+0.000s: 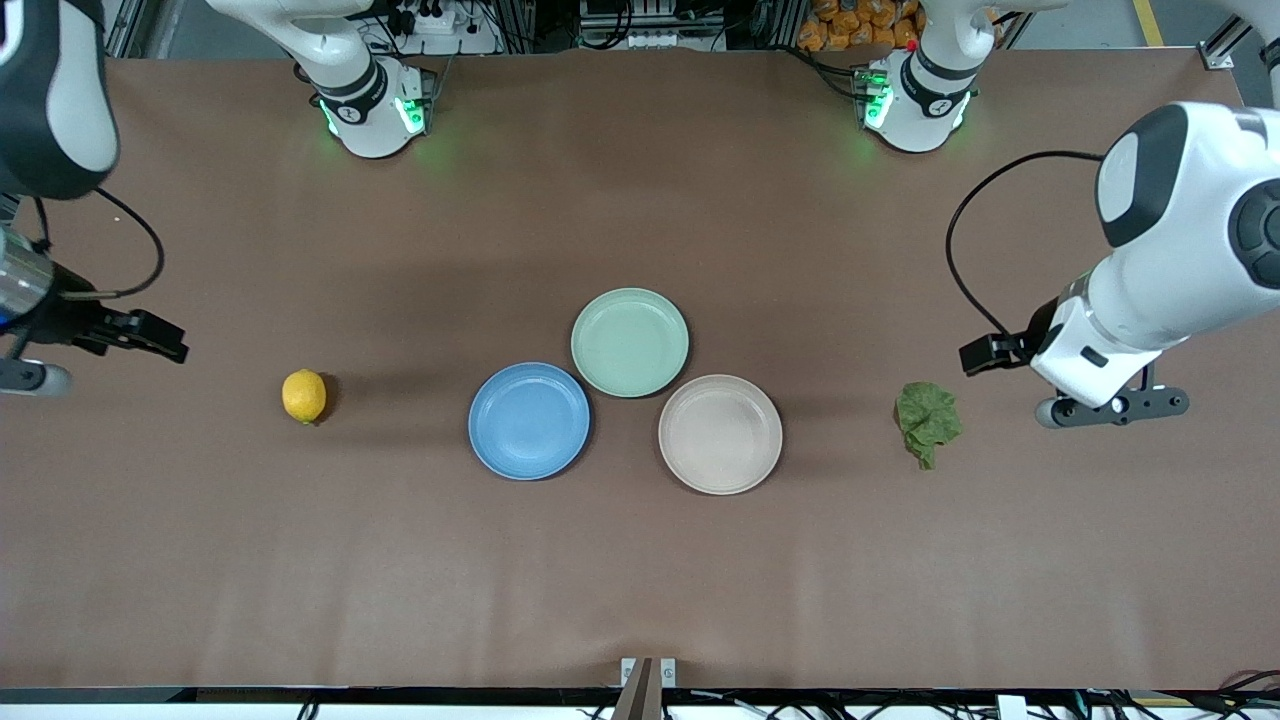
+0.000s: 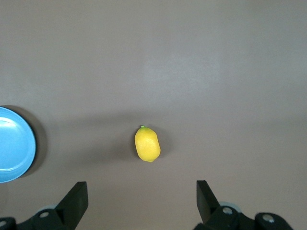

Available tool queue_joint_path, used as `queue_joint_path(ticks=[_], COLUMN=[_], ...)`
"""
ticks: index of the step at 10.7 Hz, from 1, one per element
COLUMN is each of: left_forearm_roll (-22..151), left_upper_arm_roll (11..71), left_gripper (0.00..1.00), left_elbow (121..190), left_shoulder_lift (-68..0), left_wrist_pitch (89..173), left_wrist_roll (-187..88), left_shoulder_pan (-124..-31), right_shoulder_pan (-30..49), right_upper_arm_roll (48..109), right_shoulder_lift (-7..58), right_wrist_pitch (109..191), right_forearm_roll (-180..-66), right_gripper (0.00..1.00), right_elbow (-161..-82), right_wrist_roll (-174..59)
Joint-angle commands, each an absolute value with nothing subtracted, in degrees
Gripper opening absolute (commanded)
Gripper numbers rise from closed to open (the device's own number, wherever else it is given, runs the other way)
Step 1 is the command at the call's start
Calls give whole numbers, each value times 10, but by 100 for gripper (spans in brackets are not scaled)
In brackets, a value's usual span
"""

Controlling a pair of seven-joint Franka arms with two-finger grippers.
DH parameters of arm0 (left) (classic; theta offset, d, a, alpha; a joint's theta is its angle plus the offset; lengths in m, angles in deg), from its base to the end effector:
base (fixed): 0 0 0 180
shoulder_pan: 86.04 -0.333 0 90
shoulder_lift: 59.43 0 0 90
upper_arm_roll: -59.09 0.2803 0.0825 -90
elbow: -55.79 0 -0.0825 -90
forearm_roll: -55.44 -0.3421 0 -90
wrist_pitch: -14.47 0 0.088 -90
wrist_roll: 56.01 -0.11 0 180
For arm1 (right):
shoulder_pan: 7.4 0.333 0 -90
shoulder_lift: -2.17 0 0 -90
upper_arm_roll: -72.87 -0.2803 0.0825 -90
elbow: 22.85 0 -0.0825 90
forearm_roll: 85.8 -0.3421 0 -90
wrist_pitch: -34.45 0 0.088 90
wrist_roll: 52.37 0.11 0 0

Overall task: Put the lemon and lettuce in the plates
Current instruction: 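Move the right gripper to the lemon while the left gripper reaches the lettuce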

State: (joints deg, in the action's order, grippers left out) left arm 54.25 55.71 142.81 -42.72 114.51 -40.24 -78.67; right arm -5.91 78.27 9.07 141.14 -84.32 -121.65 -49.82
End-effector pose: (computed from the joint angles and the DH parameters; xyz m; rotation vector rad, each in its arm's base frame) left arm 0.5828 -0.1050 0.4615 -3.1194 -0.1331 0.0959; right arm 0.5558 -0.0380 0.4801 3.1009 -0.1626 0.0269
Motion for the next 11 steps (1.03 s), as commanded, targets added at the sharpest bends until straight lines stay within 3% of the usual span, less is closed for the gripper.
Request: queue_joint_path(ticks=[1,5,11], left_forearm_roll=[528,526,525], left_upper_arm_roll=[557,561,561], left_gripper=[100,100,100], left_elbow=[1421,1421,1422], left_shoulder_lift=[-402,-348,-318], left_wrist_pitch=[1163,1206,1206], left_wrist_roll=[-400,-406,-406], left_shoulder_pan=[-784,-794,-790], right_shoulder_pan=[-62,-61,-61], right_upper_arm_roll=[777,777,774], right_shoulder_lift=[80,80,91], right_wrist_pitch=[1455,1507,1697], right_forearm_roll=[-840,-840,-841], right_gripper=[100,100,100], right_elbow=[-1269,-1322,-1468], right_wrist_roll=[-496,-496,-495])
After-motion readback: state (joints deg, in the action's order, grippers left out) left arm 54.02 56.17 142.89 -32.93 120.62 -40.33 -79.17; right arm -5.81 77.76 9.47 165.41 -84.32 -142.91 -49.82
